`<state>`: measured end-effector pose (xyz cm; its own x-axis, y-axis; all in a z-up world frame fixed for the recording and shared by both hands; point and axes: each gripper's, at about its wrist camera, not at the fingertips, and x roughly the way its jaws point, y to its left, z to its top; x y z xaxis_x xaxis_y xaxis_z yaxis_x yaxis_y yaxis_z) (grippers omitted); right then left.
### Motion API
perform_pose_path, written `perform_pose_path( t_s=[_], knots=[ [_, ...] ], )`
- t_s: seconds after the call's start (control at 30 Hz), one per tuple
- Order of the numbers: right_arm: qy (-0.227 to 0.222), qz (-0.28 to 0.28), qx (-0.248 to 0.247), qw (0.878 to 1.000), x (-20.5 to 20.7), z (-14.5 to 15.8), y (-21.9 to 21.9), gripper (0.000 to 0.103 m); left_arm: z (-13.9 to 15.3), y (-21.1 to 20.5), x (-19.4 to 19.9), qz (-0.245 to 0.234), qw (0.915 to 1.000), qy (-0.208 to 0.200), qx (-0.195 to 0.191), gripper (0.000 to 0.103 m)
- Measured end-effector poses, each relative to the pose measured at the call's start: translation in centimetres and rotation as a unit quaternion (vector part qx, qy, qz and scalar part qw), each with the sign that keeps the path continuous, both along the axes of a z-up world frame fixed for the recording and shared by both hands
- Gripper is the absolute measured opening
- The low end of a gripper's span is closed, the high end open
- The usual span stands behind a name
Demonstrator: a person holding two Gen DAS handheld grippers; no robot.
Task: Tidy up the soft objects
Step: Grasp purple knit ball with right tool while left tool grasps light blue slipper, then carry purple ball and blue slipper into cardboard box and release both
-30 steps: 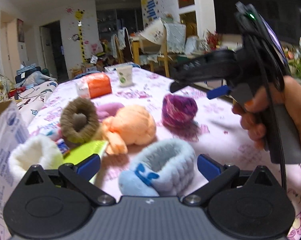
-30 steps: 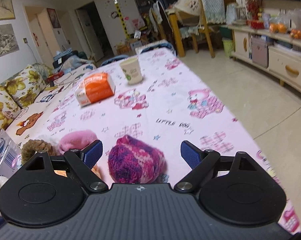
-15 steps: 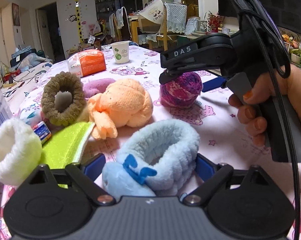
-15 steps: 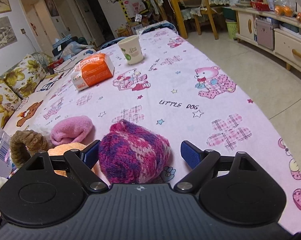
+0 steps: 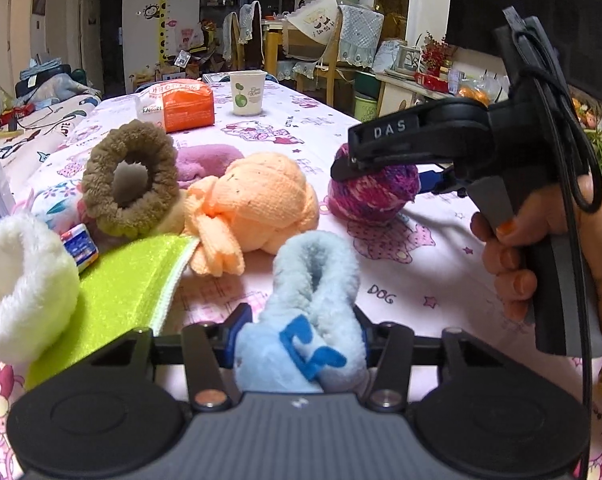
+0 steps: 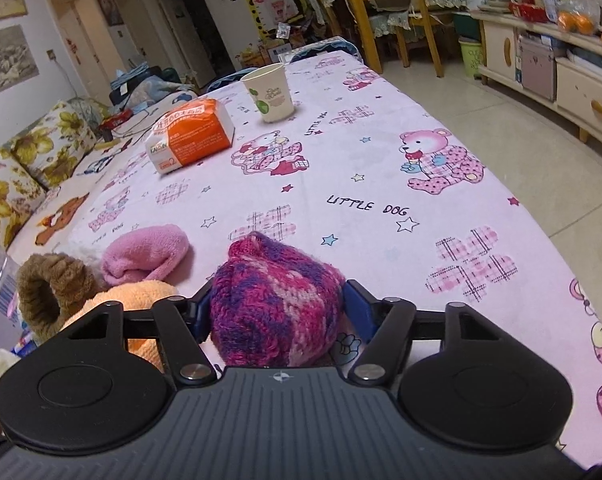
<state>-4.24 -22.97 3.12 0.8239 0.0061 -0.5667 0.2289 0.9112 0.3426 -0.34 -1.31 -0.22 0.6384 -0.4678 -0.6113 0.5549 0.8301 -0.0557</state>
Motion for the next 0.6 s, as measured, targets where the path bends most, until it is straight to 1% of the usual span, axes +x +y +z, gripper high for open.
perform_pose_path(
  t_s=[0.1,0.3,0.47,0.6],
  knots=[
    [-0.001,0.003,-0.006,1.0,0.1,0.2,0.0,0.07,0.1,0.2,0.3,0.0,0.9999,0.008,-0.01,0.045],
    [0.001,0.0,-0.019,1.0,0.6,0.2,0.0,0.064,1.0,1.3,0.8,0.011,0.9994,0.005,-0.034,0.045],
    [0.003,-0.003,-0.026,1.0,0.7,0.4,-0.1,0.061,2.2,2.4,0.5,0.02,0.9979,-0.016,-0.06,0.045],
    [-0.002,-0.012,-0.03,0.999,0.3,0.8,-0.4,0.061,2.8,3.0,0.2,0.027,0.9968,-0.03,-0.068,0.045]
  ],
)
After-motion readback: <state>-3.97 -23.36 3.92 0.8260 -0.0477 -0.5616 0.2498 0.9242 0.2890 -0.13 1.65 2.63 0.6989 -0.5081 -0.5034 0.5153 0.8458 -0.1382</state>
